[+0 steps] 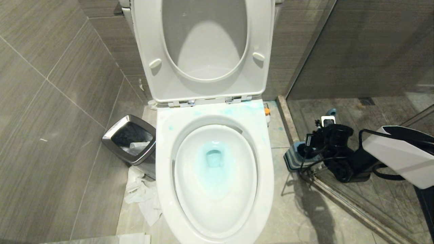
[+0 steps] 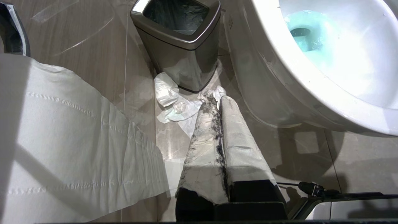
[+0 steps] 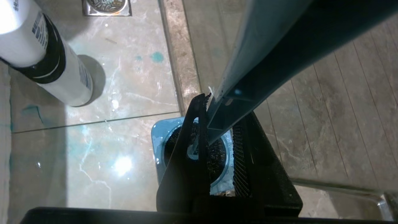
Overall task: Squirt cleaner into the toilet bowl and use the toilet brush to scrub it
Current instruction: Put the toilet brush back
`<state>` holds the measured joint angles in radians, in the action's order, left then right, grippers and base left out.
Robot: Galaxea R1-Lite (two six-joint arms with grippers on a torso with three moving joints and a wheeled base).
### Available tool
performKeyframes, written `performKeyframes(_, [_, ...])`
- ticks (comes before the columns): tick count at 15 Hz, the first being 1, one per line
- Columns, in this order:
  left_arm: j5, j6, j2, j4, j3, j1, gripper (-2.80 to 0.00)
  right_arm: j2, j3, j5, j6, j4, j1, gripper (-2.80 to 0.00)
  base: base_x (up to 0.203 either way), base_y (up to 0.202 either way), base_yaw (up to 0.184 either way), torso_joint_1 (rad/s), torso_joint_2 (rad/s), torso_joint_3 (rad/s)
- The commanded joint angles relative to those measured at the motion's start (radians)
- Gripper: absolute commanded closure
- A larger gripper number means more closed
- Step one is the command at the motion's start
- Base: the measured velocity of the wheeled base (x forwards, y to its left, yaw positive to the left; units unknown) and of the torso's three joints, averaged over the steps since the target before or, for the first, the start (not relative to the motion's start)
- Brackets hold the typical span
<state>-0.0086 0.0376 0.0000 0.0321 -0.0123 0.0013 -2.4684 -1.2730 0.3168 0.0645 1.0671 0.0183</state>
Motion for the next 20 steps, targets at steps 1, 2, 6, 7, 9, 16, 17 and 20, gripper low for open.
performKeyframes(1, [-0.001,0.004,0.002,0.000,0.000,0.000,0.00,-0.010,0.020,-0.008,-0.001,0.010,0.000,0.00,0.000,0.000,0.000,0.000,0.00,0.000])
performKeyframes(2, [-0.002,0.004,0.002,0.000,0.000,0.000,0.00,-0.009,0.030,-0.017,-0.005,0.016,-0.003,0.00,0.000,0.000,0.000,0.000,0.00,0.000])
performKeyframes(6, [-0.005,0.016,0.002,0.000,0.000,0.000,0.00,0.000,0.046,-0.028,0.020,0.049,-0.025,-2.80,0.000,0.000,0.000,0.000,0.00,0.000])
performKeyframes(7, [-0.005,0.016,0.002,0.000,0.000,0.000,0.00,0.001,0.057,-0.029,0.044,0.079,-0.031,-2.80,0.000,0.000,0.000,0.000,0.00,0.000])
performKeyframes(9, [-0.005,0.016,0.002,0.000,0.000,0.000,0.00,0.031,0.108,-0.037,0.088,0.139,-0.042,-2.80,0.000,0.000,0.000,0.000,0.00,0.000])
performKeyframes(16, [-0.005,0.018,0.002,0.000,0.002,0.000,0.00,0.411,0.588,-0.130,0.123,0.169,-0.039,-2.80,0.000,0.000,0.000,0.000,0.00,0.000])
performKeyframes(17, [-0.005,0.018,0.002,0.000,0.002,0.000,0.00,0.489,0.668,-0.157,0.126,0.170,-0.033,-2.80,0.000,0.000,0.000,0.000,0.00,0.000])
performKeyframes(20, [-0.005,0.015,0.002,0.000,0.002,0.000,0.00,0.706,0.821,-0.206,0.115,0.173,-0.011,-2.80,0.000,0.000,0.000,0.000,0.00,0.000])
